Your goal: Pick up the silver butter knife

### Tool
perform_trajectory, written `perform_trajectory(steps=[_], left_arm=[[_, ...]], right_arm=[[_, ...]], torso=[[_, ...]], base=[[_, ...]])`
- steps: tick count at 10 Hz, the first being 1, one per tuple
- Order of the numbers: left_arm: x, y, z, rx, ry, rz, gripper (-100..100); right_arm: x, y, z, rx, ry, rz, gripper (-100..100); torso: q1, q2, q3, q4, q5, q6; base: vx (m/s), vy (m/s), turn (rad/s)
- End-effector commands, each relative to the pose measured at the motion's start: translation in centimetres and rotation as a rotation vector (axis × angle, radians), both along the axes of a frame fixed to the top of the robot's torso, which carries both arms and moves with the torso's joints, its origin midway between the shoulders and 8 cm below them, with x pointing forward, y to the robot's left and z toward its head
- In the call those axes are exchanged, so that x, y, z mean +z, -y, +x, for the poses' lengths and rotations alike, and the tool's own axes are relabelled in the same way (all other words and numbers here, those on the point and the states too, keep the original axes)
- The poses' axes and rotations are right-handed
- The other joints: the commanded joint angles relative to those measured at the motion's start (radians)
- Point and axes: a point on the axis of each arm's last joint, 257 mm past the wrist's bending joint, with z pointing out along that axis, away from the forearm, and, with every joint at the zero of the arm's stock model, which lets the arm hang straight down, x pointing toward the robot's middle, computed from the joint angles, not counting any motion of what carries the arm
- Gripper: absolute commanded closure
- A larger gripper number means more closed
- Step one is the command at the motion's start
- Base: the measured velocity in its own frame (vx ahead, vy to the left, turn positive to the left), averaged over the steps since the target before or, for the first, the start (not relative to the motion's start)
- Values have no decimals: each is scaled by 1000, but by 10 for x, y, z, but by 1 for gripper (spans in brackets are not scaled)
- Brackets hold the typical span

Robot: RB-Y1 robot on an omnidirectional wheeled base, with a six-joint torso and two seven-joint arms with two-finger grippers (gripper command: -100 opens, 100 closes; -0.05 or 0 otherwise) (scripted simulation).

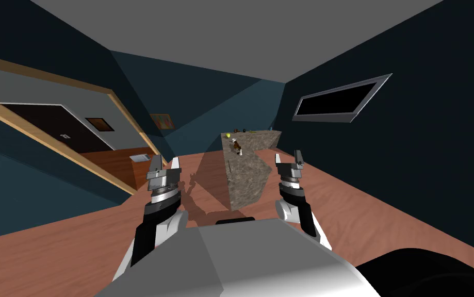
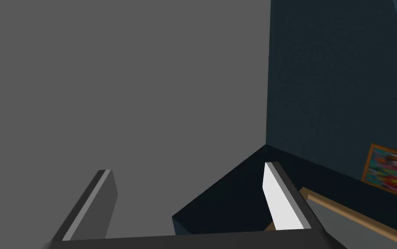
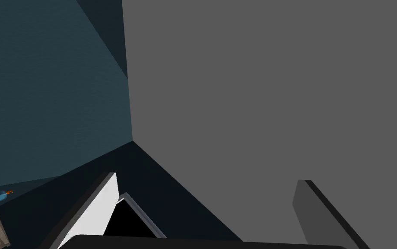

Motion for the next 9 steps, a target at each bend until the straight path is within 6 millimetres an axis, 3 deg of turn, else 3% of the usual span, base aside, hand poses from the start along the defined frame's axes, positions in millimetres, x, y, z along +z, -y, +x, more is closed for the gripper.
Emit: perform_trajectory(steps=[1,5,9], left_arm=[[0,3,1,-9,-14,42,-100],[-6,2,5,-1,-74,160,-100],[-19,-16,10,60,-173,262,-100]], right_arm=[[0,0,0,0,0,0,0],[0,0,0,0,0,0,0],[0,0,0,0,0,0,0]], torso=[[0,0,0,0,0,0],[4,3,2,1,1,0],[7,5,3,1,2,0]], base=[[-10,16,-55],[-48,54,-106],[-68,88,-219]])
